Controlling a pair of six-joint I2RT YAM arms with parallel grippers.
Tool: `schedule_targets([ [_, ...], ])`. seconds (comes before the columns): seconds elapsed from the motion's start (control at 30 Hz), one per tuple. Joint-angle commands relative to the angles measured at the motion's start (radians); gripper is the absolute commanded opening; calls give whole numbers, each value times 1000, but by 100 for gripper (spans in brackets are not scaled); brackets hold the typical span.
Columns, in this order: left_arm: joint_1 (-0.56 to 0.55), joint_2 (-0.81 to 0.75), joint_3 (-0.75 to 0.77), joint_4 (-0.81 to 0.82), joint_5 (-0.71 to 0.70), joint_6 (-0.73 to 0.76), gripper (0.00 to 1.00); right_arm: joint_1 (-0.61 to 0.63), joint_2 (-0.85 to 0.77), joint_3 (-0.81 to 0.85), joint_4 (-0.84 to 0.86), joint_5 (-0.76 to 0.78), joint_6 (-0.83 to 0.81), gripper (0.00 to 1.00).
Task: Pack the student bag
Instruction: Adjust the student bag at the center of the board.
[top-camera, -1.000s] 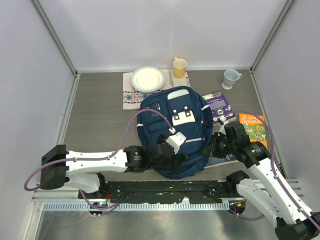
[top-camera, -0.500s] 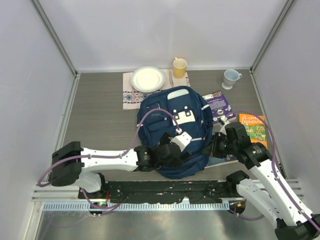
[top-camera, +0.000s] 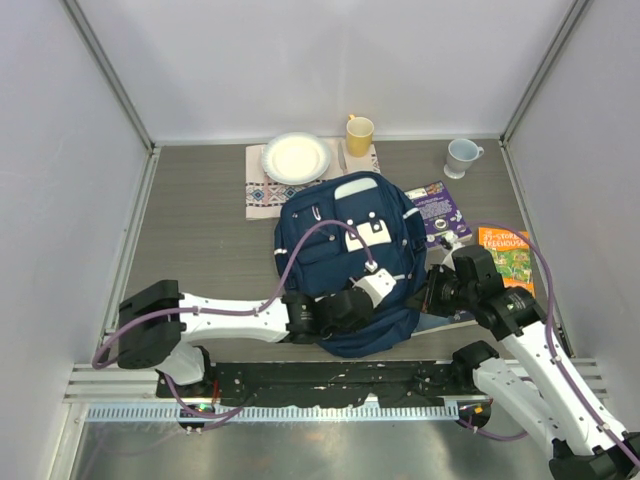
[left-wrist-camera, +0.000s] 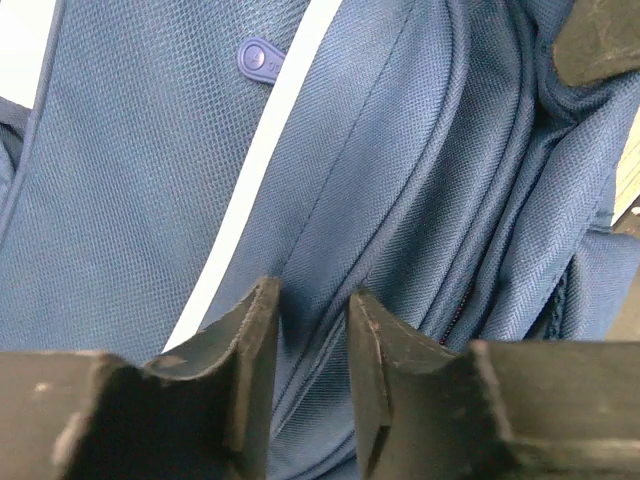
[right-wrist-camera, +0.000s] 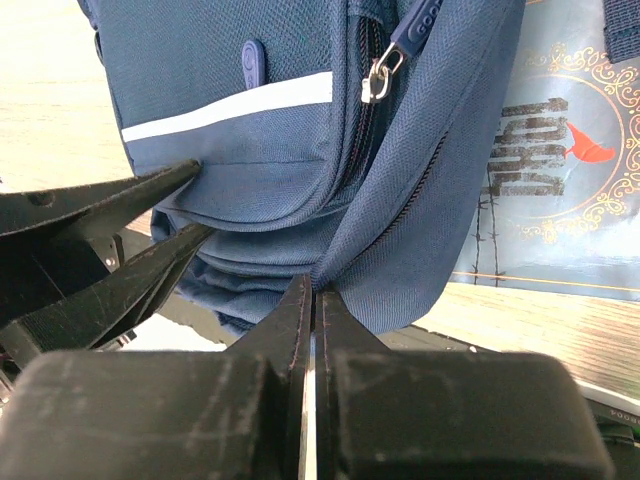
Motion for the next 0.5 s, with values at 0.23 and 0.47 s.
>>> schedule_targets([
  [0.23,3,-45,32,-10,-34,-40,0,2,-43,16,64,107,48,55],
  [0.47,3,-171,40,-110,-99,-80,0,2,-86,76,14,414,146,84],
])
